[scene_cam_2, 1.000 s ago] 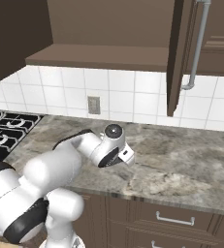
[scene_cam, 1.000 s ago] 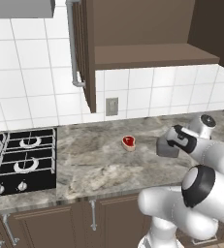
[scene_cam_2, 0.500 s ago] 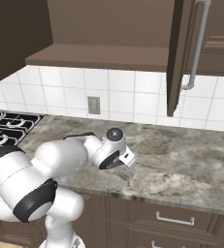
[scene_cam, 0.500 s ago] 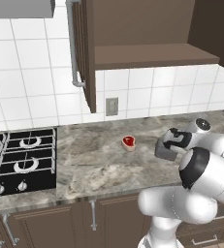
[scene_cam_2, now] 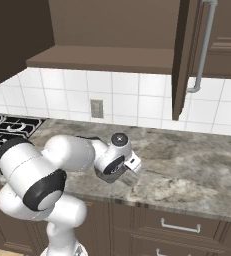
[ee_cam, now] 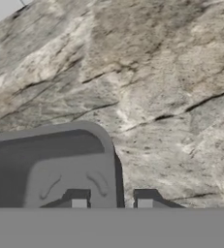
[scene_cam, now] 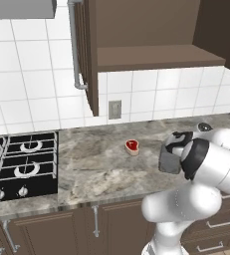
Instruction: Retrieve the tupperware from the cabinet, then place the raw meat into the tupperware to avoid contamination.
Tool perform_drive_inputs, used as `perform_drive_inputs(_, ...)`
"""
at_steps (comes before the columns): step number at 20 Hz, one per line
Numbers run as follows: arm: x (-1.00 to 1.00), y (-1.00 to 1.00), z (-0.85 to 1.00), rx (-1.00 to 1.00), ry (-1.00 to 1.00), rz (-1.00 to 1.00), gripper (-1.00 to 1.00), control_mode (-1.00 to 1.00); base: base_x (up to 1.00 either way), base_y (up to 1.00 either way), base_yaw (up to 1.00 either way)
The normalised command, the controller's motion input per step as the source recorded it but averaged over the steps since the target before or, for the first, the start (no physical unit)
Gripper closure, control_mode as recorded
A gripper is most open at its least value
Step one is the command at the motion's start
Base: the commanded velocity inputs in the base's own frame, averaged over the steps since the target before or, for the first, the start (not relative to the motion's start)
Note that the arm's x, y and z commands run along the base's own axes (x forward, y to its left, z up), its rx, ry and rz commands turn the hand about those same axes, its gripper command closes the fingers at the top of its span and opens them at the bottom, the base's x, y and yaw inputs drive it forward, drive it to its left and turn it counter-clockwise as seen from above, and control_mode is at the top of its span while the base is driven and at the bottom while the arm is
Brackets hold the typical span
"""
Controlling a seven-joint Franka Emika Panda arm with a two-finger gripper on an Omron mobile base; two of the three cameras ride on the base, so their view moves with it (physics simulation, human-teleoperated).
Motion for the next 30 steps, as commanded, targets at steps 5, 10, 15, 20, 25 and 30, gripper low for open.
perform_drive_inputs(5, 0.00, 0.00, -0.01, -0.01, 0.00, 0.00, -1.00, -1.00, 0.00, 0.00, 0.00)
perform_drive_inputs(10, -0.01, 0.00, 0.08, 0.00, -0.01, 0.00, -1.00, -1.00, 0.00, 0.00, 0.00)
perform_drive_inputs(15, -0.08, 0.10, 0.50, 0.06, 0.00, 0.02, -1.00, -1.00, 0.00, 0.00, 0.00)
perform_drive_inputs(20, -0.02, 0.28, 0.71, 0.05, 0.00, 0.05, -1.00, -1.00, 0.00, 0.00, 0.00)
perform_drive_inputs(25, 0.00, 0.45, 0.65, 0.00, 0.00, 0.08, -1.00, -1.00, 0.00, 0.00, 0.00)
perform_drive_inputs(30, 0.00, 0.59, 0.27, -0.03, 0.00, 0.11, -1.00, -1.00, 0.00, 0.00, 0.00)
